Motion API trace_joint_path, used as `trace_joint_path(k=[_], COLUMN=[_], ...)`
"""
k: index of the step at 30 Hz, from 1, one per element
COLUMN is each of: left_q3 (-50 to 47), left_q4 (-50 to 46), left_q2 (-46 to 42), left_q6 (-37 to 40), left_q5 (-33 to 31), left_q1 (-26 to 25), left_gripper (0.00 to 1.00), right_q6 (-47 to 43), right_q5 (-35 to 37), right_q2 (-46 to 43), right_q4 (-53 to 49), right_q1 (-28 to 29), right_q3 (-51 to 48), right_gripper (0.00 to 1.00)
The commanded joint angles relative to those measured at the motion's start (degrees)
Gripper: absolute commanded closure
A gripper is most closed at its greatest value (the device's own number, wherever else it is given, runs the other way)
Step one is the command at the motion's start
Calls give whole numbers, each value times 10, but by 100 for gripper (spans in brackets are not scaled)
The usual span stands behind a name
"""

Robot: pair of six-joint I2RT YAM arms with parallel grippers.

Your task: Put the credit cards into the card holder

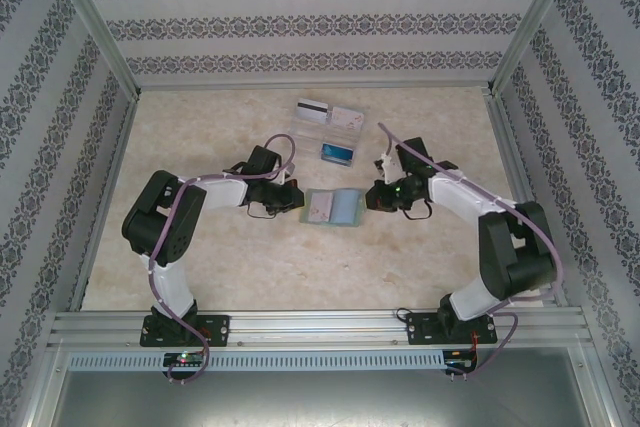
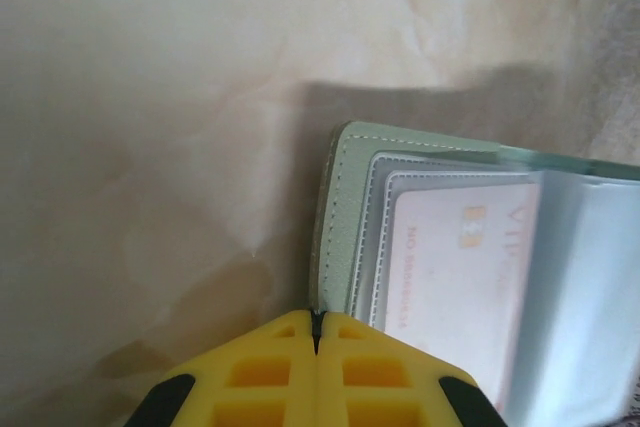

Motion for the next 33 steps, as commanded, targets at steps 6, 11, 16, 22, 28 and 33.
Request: trace_joint_path(k=[6,11,16,22,28,33], left_q3=[-20,-25,-25,-24,-13,4], left_q4=[-11,-10,-9,-8,-21,-45], left_q2=[3,-1,5,5,-1,-14], left_q6=[16,15,14,12,15,20], left_q5=[-15,-17,-16,-14,-11,-12], left_q1=[32,33,33,33,33,33], left_gripper=[100,100,100,100,100,100], right_q6=[121,229,314,343,333,333], right_q5=[-176,-206,-231,-269,-266,-260], right_q2=[-10,-10,-1,21,62,90], right_q4=[194,390,573,655,645,651], right_q1=[-33,-47,-49,-46,-23,9], right_q3=[-70,-138,-178,-179,-160,-146], right_gripper=[93,93,94,94,94,94])
